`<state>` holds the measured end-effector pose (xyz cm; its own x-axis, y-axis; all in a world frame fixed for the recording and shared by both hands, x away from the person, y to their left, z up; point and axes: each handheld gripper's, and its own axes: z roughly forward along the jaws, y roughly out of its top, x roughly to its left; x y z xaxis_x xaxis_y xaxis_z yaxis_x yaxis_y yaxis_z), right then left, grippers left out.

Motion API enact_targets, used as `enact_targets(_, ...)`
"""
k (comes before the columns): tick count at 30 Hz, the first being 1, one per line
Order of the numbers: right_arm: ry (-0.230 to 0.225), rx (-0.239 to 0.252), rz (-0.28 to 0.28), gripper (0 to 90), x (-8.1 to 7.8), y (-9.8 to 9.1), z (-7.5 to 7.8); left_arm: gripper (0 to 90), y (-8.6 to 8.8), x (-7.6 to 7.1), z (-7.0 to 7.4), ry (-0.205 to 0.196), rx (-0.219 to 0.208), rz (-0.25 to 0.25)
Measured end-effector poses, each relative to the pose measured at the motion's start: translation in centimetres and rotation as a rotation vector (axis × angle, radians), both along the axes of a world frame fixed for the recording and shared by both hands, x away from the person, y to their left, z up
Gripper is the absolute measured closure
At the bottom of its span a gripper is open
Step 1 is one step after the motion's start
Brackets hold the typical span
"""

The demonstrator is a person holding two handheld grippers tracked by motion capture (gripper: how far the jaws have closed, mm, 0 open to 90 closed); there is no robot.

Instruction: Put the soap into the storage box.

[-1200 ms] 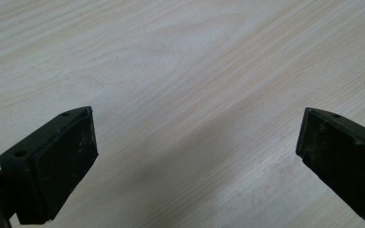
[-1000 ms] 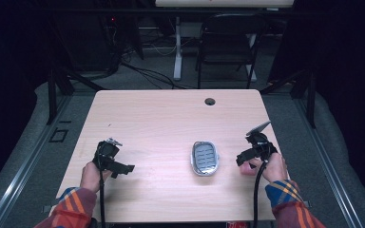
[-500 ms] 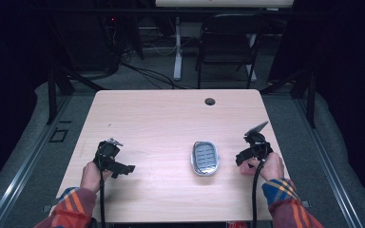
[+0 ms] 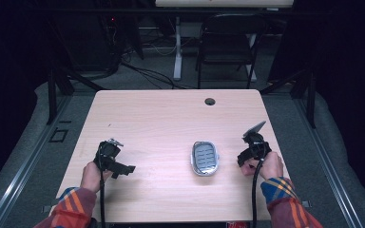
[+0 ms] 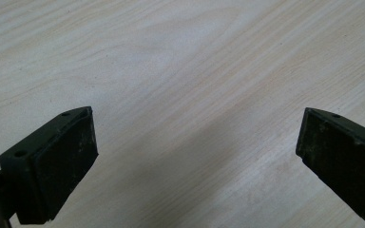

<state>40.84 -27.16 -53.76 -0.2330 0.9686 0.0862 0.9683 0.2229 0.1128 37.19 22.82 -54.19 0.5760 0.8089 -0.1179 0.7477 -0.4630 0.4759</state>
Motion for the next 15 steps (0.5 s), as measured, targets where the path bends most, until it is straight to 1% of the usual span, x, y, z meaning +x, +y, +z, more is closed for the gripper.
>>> enact_targets(1,-0.024,0.018,-0.027,30.8,-0.06,0.17,-0.24,0.0,-0.01,0.00,0.00,0.000,0.000,0.000)
enact_targets(2,-0.016,0.010,-0.018,31.6,0.00,0.14,-0.23,0.0,0.00,0.01,0.01,0.000,0.003,-0.004)
enact_targets(4,-0.002,0.011,-0.006,32.8,0.10,0.10,-0.25,0.0,-0.02,-0.01,0.00,0.000,0.001,-0.002)
enact_targets(5,-0.012,0.015,-0.018,33.0,0.05,0.18,-0.37,0.0,-0.01,0.00,0.00,-0.001,0.003,-0.004)
enact_targets(6,-0.010,0.016,-0.018,33.0,0.07,0.18,-0.40,0.0,-0.01,0.01,0.00,-0.001,0.003,-0.004)
enact_targets(7,0.000,0.015,-0.011,33.1,0.14,0.14,-0.39,0.0,-0.02,0.01,-0.01,-0.001,0.003,-0.004)
enact_targets(8,0.018,-0.003,0.006,33.1,0.21,0.07,-0.31,0.0,-0.02,0.01,-0.01,-0.001,0.003,-0.004)
enact_targets(9,0.012,0.000,-0.008,33.1,0.17,0.16,-0.43,0.0,-0.02,0.02,-0.02,-0.001,0.003,-0.004)
enact_targets(10,0.013,0.006,-0.009,33.3,0.21,0.19,-0.50,0.0,-0.03,0.02,-0.02,0.000,0.003,-0.004)
enact_targets(12,0.016,-0.003,-0.011,33.8,0.23,0.28,-0.59,0.0,-0.03,0.02,-0.03,0.000,0.003,-0.004)
enact_targets(15,0.019,-0.001,-0.017,34.5,0.23,0.37,-0.71,0.0,-0.04,0.02,-0.04,0.000,0.004,-0.004)
